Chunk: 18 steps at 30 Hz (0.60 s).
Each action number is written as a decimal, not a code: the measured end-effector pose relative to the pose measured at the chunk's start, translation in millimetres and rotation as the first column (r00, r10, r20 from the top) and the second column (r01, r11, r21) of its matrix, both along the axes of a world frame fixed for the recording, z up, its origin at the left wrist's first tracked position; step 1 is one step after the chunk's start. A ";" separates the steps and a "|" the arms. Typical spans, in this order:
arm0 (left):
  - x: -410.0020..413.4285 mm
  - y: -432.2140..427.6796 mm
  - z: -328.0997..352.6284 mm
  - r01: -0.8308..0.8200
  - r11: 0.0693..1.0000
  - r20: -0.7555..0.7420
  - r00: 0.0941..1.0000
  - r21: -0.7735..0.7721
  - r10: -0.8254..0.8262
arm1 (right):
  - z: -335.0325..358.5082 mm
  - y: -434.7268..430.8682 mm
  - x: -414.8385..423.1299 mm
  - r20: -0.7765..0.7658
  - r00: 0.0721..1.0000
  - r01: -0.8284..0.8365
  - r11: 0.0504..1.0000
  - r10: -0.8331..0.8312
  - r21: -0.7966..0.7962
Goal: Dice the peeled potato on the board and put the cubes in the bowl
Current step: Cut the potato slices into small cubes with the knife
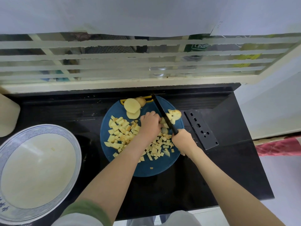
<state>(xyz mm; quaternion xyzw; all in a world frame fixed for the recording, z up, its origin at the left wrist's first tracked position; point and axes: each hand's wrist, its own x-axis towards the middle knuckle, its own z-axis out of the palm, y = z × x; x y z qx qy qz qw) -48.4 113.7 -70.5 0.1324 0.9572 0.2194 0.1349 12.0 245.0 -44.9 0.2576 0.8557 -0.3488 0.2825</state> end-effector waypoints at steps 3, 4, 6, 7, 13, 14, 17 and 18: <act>3.1 -1.2 4.8 0.038 0.998 -0.024 0.999 -0.040 -0.039 | 2.7 -1.4 -4.9 0.024 0.999 0.040 0.997 -0.039 -0.061; 4.0 -1.2 5.1 0.044 0.997 -0.036 0.998 -0.064 -0.046 | 4.0 0.5 -2.7 0.035 0.998 0.048 0.995 -0.045 -0.087; 4.8 -1.5 7.0 0.039 0.993 -0.052 0.998 -0.108 -0.045 | 6.9 6.6 6.6 0.053 0.996 0.084 0.985 -0.077 -0.154; 5.4 -1.2 9.2 0.033 0.991 -0.054 0.998 -0.127 -0.040 | 10.8 11.0 12.4 0.057 0.994 0.103 0.977 -0.094 -0.186; 13.6 1.3 25.6 0.000 0.990 -0.004 1.000 -0.140 -0.001 | 27.0 28.3 22.6 -0.036 0.993 0.106 0.975 -0.116 -0.195; 15.7 2.3 29.0 0.005 0.991 -0.013 1.000 -0.135 -0.007 | 29.5 29.9 21.3 -0.059 0.994 0.085 0.981 -0.097 -0.173; 19.4 4.6 34.8 0.016 0.993 -0.060 0.998 -0.116 -0.023 | 36.5 34.0 19.2 -0.145 0.989 -0.008 0.999 0.000 -0.052; 19.7 6.2 37.3 0.013 0.994 -0.079 0.997 -0.106 -0.021 | 37.6 36.8 18.2 -0.170 0.985 -0.015 1.000 0.012 -0.018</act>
